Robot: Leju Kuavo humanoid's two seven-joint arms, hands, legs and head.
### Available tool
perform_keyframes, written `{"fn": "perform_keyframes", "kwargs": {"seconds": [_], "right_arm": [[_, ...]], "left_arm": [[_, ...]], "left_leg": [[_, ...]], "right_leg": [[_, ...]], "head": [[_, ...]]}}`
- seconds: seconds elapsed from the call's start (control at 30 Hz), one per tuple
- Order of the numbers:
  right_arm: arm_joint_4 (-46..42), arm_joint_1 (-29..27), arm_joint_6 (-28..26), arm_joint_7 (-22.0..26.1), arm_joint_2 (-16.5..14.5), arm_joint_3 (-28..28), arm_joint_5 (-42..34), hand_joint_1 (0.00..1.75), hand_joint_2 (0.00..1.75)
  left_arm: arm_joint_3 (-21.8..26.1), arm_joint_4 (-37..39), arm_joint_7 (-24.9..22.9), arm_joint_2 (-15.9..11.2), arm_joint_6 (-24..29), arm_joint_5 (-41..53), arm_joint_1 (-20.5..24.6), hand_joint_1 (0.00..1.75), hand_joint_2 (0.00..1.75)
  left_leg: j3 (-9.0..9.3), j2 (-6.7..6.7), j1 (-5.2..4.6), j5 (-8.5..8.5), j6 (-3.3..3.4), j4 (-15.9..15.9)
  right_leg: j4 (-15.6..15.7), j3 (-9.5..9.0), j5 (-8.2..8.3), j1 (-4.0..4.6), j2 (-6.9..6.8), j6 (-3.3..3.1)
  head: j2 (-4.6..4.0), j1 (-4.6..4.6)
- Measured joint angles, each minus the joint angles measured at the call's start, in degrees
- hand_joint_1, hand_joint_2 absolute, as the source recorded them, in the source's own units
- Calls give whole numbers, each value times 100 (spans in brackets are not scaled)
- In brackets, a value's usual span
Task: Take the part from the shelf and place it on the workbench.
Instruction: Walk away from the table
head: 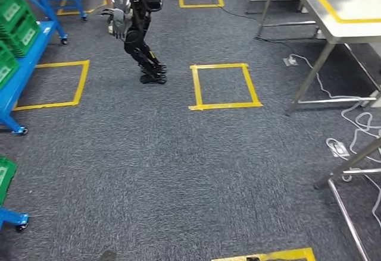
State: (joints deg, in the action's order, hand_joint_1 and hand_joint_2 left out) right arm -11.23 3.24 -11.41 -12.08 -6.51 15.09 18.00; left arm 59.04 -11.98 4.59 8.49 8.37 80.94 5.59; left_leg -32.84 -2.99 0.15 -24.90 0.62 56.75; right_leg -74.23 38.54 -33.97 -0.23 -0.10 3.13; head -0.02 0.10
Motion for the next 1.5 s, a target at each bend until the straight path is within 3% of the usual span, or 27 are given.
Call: {"fn": "perform_keyframes", "kwargs": {"seconds": [0.03, 0.1, 0.17, 0.23, 0.3, 0.37, 0.43, 0.47, 0.5, 0.53, 0.6, 0.67, 0.7, 0.77, 0.83, 0.9, 0.93, 1.0, 1.07, 1.13, 1.2, 1.23, 1.27, 1.33, 1.4, 1.43, 1.5], "right_arm": [[1, -6, 2, 0, 0, 0, 3, 0, 0], [5, -6, 4, 2, -2, 0, 9, 0, 0], [11, 1, 9, 13, -5, -1, 20, 0, 0], [15, 11, 13, 27, -7, -1, 42, 0, 0], [15, 18, 14, 37, -7, 0, 61, 0, 0], [15, 11, 17, 42, -6, 0, 69, 0, 0], [16, -4, 17, 43, -5, -1, 69, 0, 0], [17, -8, 17, 43, -4, -1, 69, 0, 0], [17, -6, 16, 43, -4, -1, 69, 0, 0], [17, -1, 16, 43, -5, -1, 69, 0, 0], [17, 11, 15, 43, -5, -1, 69, 0, 0], [17, 16, 14, 44, -4, -1, 69, 0, 0], [17, 19, 14, 44, -4, -1, 69, 0, 0], [17, 38, 14, 52, -5, -1, 71, 0, 0], [17, 52, 14, 66, -7, -1, 74, 0, 0], [18, 49, 14, 75, -7, 0, 75, 0, 0], [19, 43, 14, 77, -7, 0, 75, 0, 0], [21, 29, 14, 78, -7, 1, 75, 0, 0], [21, 24, 13, 80, -7, 2, 76, 0, 0], [22, 30, 13, 83, -7, 2, 76, 0, 0], [23, 49, 12, 86, -7, 2, 77, 0, 0], [23, 58, 11, 87, -7, 2, 78, 0, 0], [23, 65, 11, 87, -8, 2, 78, 0, 0], [23, 62, 10, 91, -10, 2, 77, 0, 0], [23, 46, 1, 99, -11, 4, 62, 0, 0], [23, 38, -7, 102, -10, 12, 48, 0, 0], [23, 31, -20, 111, -9, 34, 20, 0, 0]], "left_arm": [[0, 0, 0, -1, -1, 0, -3, 0, 0], [0, -1, -2, -3, -2, 2, 4, 0, 0], [0, -1, -8, -9, -3, 5, 11, 0, 0], [0, 0, -16, -17, -2, 9, -5, 0, 0], [0, 0, -25, -27, -2, 10, -25, 0, 0], [0, 0, -31, -31, -2, 11, -9, 0, 0], [0, 0, -33, -29, -2, 13, 9, 0, 0], [0, 0, -33, -30, -2, 15, 4, 0, 0], [0, 0, -33, -30, -2, 16, -4, 0, 0], [0, -1, -33, -33, -2, 17, -12, 0, 0], [-1, -1, -33, -38, -1, 17, -7, 0, 0], [-2, 0, -33, -41, 0, 20, 20, 0, 0], [-2, 0, -34, -42, 0, 23, 28, 0, 0], [-2, -1, -40, -47, 2, 27, 18, 0, 0], [-2, -1, -43, -53, 5, 28, 12, 0, 0], [-2, 0, -40, -52, 6, 28, 25, 0, 0], [-2, 0, -39, -50, 6, 28, 30, 0, 0], [-2, 0, -37, -48, 7, 28, 24, 0, 0], [-2, 0, -37, -47, 7, 28, 18, 0, 0], [-2, -1, -37, -48, 6, 28, 25, 0, 0], [-2, -1, -37, -52, 6, 27, 24, 0, 0], [-1, -1, -37, -54, 7, 27, 16, 0, 0], [-1, -1, -37, -57, 7, 25, 5, 0, 0], [0, 0, -37, -62, 9, 17, -3, 0, 0], [0, 0, -38, -61, 9, 7, 11, 0, 0], [0, 0, -40, -58, 8, 3, 16, 0, 0], [2, 0, -53, -52, 7, -11, 4, 0, 0]], "left_leg": [[6, -89, 5, 3, -10, 2], [0, -251, 8, 5, -57, 19], [-40, -381, 12, 27, -135, 22], [-79, -485, 36, 66, -215, -6], [-153, -270, 31, -28, -268, 111], [-419, 89, 11, -362, -296, 659], [-778, 201, 15, -692, -316, 1407], [-864, 212, 16, -726, -319, 1601], [-840, 221, 17, -651, -319, 1581], [-699, 254, 16, -486, -313, 1337], [-260, 525, -7, -155, -287, 560], [-9, 752, -35, -46, -222, 84], [6, 759, -50, -62, -188, 24], [-2, 606, -40, -50, -114, 12], [7, 467, -12, -25, -47, -7], [4, 328, 0, -12, -6, -9], [3, 248, -1, -11, 2, -8], [9, 77, -1, -11, 5, -4], [22, -96, 8, -7, -15, 0], [12, -238, 8, -3, -71, 16], [-20, -340, 13, 20, -147, 8], [-34, -388, 23, 36, -186, -6], [-44, -368, 32, 39, -221, -15], [-143, -139, 22, -114, -274, 173], [-454, 137, 7, -495, -303, 820], [-641, 183, 9, -669, -312, 1209], [-815, 210, 11, -742, -319, 1598]], "right_leg": [[326, -133, 217, -12, 45, -3], [1130, -481, 583, -69, 341, 0], [1505, -647, 676, -100, 572, -33], [1534, -665, 687, -82, 487, -116], [1566, -678, 715, -69, 333, -205], [1586, -680, 722, -52, 158, -265], [1586, -674, 710, -28, -40, -291], [1586, -674, 705, -21, -134, -296], [1586, -676, 701, -17, -217, -298], [1586, -684, 695, -15, -288, -293], [1574, -710, 667, 8, -413, -257], [1567, -736, 633, 50, -530, -200], [1570, -751, 620, 66, -591, -173], [1571, -789, 584, 57, -638, -113], [1294, -684, 393, 30, -380, -46], [570, -333, 42, 12, -82, -9], [190, -135, -93, 10, -34, -4], [-55, 39, -49, 9, -8, -8], [569, -209, 372, -15, 84, -18], [1288, -522, 654, -55, 322, -23], [1515, -626, 686, -57, 425, -60], [1523, -631, 706, -48, 373, -98], [1532, -640, 720, -44, 317, -137], [1559, -643, 745, -47, 189, -220], [1569, -636, 745, -35, 35, -271], [1569, -630, 742, -27, -47, -282], [1568, -628, 733, -17, -207, -291]], "head": [[0, 1], [0, 6], [0, 11], [0, 13], [0, -12], [0, -54], [0, -68], [0, -68], [0, -68], [0, -68], [0, -78], [0, -81], [0, -81], [0, -67], [0, -37], [0, 3], [0, 13], [0, 21], [0, 22], [0, 23], [0, 21], [0, 19], [0, 19], [0, -15], [0, -56], [0, -63], [0, -62]]}}
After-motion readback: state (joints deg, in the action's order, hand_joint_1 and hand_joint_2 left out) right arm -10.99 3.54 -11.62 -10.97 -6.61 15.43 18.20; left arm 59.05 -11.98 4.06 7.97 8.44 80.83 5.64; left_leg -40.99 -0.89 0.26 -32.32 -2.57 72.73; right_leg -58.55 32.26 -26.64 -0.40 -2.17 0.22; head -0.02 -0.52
